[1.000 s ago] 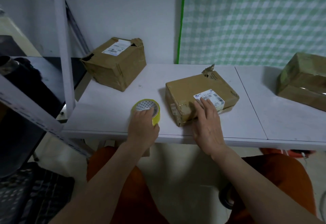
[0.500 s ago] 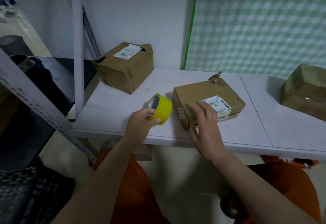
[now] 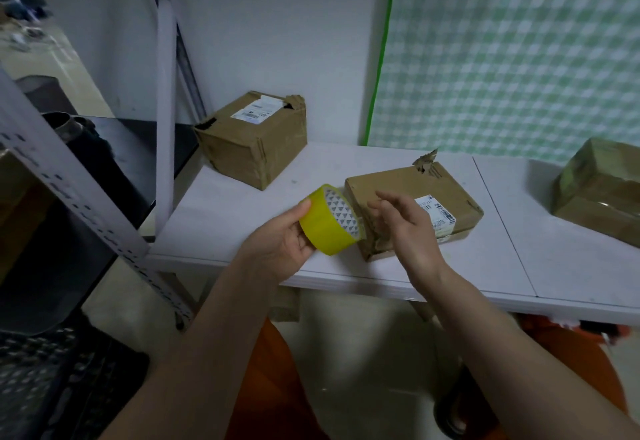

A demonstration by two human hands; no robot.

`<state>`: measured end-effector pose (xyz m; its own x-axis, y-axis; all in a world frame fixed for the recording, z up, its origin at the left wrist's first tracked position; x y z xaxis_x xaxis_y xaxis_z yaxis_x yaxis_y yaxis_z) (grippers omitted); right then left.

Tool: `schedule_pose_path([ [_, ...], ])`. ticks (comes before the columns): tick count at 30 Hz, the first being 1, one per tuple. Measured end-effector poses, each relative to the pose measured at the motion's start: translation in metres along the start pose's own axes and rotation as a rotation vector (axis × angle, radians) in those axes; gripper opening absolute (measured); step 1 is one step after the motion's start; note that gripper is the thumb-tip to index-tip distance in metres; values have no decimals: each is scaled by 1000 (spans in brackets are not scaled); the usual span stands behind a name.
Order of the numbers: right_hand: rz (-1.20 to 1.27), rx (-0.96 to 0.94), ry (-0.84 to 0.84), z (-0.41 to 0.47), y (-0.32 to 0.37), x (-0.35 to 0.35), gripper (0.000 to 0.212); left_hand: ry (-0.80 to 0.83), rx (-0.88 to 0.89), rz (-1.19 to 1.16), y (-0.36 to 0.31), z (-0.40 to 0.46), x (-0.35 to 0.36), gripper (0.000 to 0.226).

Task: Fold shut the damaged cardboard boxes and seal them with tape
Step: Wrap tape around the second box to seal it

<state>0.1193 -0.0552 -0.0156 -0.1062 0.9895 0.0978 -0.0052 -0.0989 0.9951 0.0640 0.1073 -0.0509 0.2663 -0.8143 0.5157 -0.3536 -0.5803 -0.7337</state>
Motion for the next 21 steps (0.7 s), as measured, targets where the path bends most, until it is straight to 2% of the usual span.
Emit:
schedule_pose_path([
  [4, 23, 25, 1, -4, -6, 0, 17, -182, -55, -168, 4, 2, -7, 14],
  [8, -88, -7, 56, -8, -1, 3, 26, -125, 0, -149, 0, 5, 7, 30],
  [12, -110, -16, 133, -13, 12, 15, 48, 51, 289, 161, -16, -3, 32, 34],
  [14, -54, -15, 144, -14, 19, 17, 52, 36, 437, 375, -25, -10, 35, 32],
  [17, 64, -12, 143, -12, 24, 14, 39, 9, 554, 614, -28, -14, 43, 28],
  [19, 108, 0, 165, -9, 24, 14, 46, 13, 621, 675, -29, -17, 49, 26],
  [21, 141, 13, 182, -8, 24, 14, 58, -4, 759, 807, -36, -21, 52, 28],
])
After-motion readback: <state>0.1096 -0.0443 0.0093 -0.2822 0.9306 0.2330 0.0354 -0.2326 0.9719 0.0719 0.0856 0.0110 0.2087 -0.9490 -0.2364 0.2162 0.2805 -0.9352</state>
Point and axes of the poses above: each hand's wrist, its own z-axis towards the middle knuckle, its own x-axis out of the palm, y = z × x, the point moved 10 cm from there along z, towards the middle knuckle, and after that the axes turned 9 degrees about z, right-handed, at the moved point
